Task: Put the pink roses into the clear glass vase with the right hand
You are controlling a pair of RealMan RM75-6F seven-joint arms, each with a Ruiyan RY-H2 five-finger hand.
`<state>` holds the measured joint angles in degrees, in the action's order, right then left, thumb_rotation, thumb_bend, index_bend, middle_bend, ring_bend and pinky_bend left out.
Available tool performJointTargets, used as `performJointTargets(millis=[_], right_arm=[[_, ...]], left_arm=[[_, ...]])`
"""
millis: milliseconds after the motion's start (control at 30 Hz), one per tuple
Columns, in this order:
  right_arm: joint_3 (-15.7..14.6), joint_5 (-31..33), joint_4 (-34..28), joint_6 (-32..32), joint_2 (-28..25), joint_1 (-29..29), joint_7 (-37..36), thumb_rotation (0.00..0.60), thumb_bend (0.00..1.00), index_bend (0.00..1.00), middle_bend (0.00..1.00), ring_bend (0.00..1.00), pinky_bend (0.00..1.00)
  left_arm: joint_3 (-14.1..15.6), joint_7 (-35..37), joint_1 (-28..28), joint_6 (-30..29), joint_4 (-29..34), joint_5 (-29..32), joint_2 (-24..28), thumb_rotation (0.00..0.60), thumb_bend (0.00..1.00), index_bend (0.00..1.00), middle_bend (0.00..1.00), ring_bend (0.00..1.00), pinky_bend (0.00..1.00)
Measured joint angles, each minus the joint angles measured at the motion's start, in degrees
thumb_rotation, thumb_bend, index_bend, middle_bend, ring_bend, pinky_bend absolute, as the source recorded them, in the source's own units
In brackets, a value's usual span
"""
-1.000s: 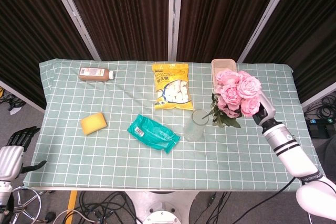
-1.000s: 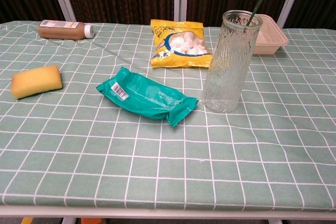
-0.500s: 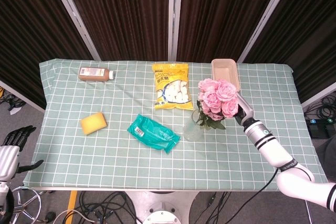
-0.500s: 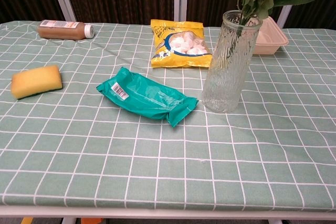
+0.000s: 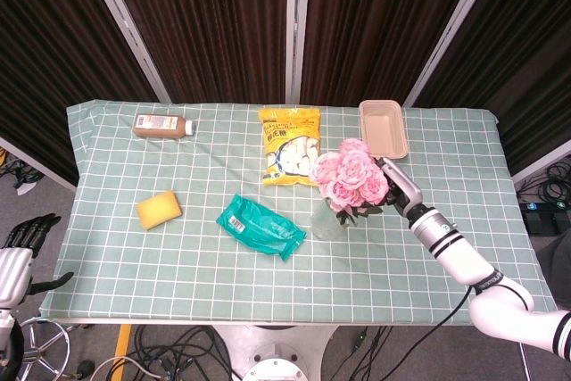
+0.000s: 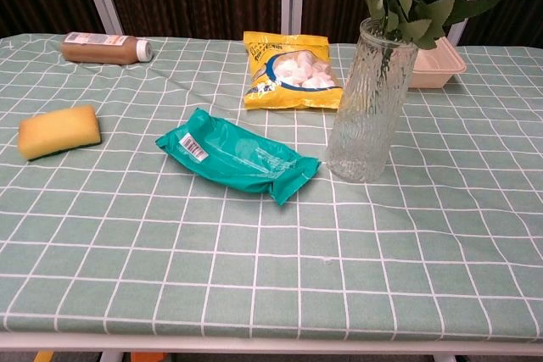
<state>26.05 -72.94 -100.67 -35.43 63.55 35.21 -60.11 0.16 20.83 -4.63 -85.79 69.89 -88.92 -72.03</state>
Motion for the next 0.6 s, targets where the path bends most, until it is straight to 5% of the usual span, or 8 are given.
performJointTargets(millis=[233, 600], right_arm=[[-1.04, -2.85, 0.35, -1.82, -1.30, -0.53, -2.26, 0.600, 0.08, 0.13, 0.12, 0.00, 0.00], [-3.28, -9.07, -0.15, -12.41, -4.92, -5.13, -2.30, 0.600, 0.07, 0.10, 0.10, 0.00, 0.00]], left_arm=[[-0.04, -0.29, -0.01, -0.11, 0.28, -0.08, 0.07, 0.600, 0.06, 0.11, 0.09, 0.07, 0.12], [-0.02, -1.11, -0.16, -0.08, 0.90, -0.32, 0.21, 0.600, 0.06, 0.11, 0.09, 0.07, 0.12]])
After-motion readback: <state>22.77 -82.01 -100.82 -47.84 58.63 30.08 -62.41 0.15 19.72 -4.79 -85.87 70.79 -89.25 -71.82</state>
